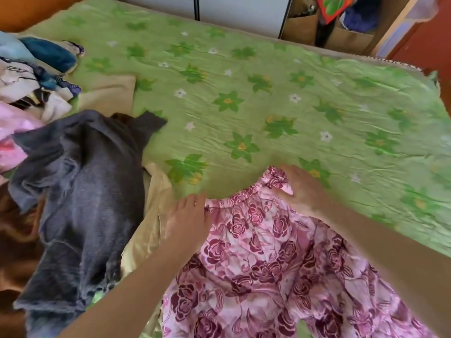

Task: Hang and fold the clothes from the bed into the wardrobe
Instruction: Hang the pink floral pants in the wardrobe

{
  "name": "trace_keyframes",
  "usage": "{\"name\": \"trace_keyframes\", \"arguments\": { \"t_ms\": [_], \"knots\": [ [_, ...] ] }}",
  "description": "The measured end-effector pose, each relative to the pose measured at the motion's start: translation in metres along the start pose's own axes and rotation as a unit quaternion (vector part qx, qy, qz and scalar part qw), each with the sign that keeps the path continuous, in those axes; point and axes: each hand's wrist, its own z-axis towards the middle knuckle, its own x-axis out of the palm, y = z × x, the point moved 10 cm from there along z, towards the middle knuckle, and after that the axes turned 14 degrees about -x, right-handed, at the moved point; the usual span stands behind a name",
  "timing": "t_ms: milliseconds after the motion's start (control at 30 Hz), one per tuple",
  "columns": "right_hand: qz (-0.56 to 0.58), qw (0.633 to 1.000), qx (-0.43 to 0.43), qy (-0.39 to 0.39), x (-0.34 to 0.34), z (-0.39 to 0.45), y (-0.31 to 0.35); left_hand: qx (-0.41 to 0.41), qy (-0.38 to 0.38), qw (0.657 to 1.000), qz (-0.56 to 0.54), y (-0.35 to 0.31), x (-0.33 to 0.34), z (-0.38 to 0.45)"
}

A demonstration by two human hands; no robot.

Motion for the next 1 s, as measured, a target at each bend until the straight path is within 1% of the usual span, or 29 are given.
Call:
{"name": "trace_keyframes", "arguments": {
  "t_ms": [67,133,167,233,367,400,467,533,633,667,733,833,900,933,1000],
  "knots": [
    [0.029,0.999,0.027,-0.016,0.010,0.018,-0.013,-0.013,0.017,1.000,0.003,0.004,0.014,0.013],
    [0.108,0.991,0.073,-0.027,0.022,0.025,-0.026,-0.028,0.019,0.999,0.014,0.011,0.023,0.021],
    [0.163,0.981,0.101,-0.032,0.029,0.022,-0.031,-0.040,0.013,0.999,0.028,0.014,0.026,0.023],
    [0.222,0.966,0.125,-0.040,0.034,0.011,-0.030,-0.071,-0.005,0.996,0.045,0.023,0.027,0.022],
    [0.203,0.975,0.088,-0.036,0.026,-0.027,-0.013,-0.113,-0.036,0.992,-0.033,0.030,0.015,0.001],
    [0.205,0.975,0.078,-0.040,0.022,-0.040,-0.009,-0.117,-0.044,0.990,-0.068,0.032,0.010,-0.006],
    [0.212,0.974,0.061,-0.051,0.013,-0.066,0.000,-0.125,-0.043,0.976,-0.174,0.034,-0.002,-0.024],
    [0.251,0.964,0.068,-0.056,0.008,-0.094,0.001,-0.132,-0.005,0.959,-0.250,0.031,-0.010,-0.044],
    [0.281,0.955,0.064,-0.065,-0.012,-0.136,0.009,-0.111,0.107,0.947,-0.283,0.014,-0.017,-0.084],
    [0.286,0.954,0.052,-0.070,-0.023,-0.151,0.015,-0.104,0.133,0.942,-0.291,0.007,-0.025,-0.101],
    [0.288,0.954,0.030,-0.079,-0.048,-0.181,0.026,-0.086,0.152,0.938,-0.300,-0.003,-0.046,-0.135],
    [0.301,0.949,0.016,-0.094,-0.087,-0.230,0.041,-0.083,0.125,0.936,-0.318,-0.008,-0.088,-0.183],
    [0.301,0.949,0.004,-0.092,-0.109,-0.266,0.056,-0.076,0.095,0.925,-0.359,-0.005,-0.117,-0.216],
    [0.305,0.948,0.002,-0.097,-0.118,-0.285,0.063,-0.064,0.082,0.921,-0.375,-0.003,-0.133,-0.234],
    [0.331,0.936,0.006,-0.119,-0.134,-0.325,0.077,-0.034,0.066,0.924,-0.375,-0.003,-0.160,-0.275]
  ]
}}
